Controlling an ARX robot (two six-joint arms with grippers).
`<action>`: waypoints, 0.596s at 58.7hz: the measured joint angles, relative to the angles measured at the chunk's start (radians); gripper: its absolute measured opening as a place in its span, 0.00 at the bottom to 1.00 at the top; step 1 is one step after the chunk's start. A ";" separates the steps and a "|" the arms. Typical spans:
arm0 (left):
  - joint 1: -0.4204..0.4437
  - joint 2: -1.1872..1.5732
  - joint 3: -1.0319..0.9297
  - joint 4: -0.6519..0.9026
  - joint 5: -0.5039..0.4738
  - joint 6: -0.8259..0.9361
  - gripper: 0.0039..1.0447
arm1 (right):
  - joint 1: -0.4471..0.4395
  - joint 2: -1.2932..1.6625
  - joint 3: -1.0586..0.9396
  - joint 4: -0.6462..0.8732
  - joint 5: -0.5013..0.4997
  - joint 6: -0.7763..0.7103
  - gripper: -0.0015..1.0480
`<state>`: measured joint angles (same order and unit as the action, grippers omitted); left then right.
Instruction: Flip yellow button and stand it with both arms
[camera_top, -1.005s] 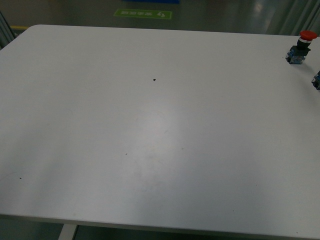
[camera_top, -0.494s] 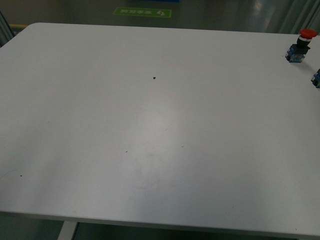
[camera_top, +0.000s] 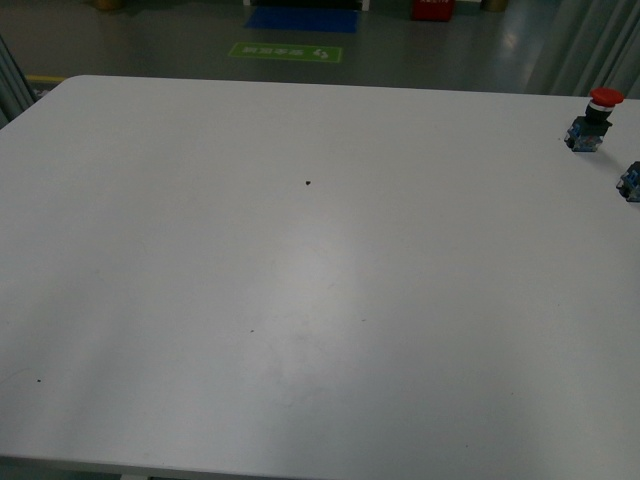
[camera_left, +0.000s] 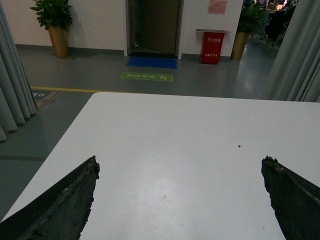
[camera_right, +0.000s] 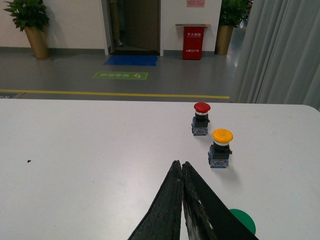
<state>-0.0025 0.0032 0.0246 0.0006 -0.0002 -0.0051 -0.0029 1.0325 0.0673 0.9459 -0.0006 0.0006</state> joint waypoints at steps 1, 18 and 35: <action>0.000 0.000 0.000 0.000 0.000 0.000 0.94 | 0.000 -0.008 -0.002 -0.006 0.000 0.000 0.03; 0.000 0.000 0.000 0.000 0.000 0.000 0.94 | 0.000 -0.248 -0.049 -0.197 0.000 0.000 0.03; 0.000 0.000 0.000 0.000 0.000 0.000 0.94 | 0.000 -0.502 -0.063 -0.424 0.000 0.000 0.03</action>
<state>-0.0025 0.0032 0.0246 0.0006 -0.0002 -0.0051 -0.0029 0.5301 0.0048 0.5220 -0.0010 0.0010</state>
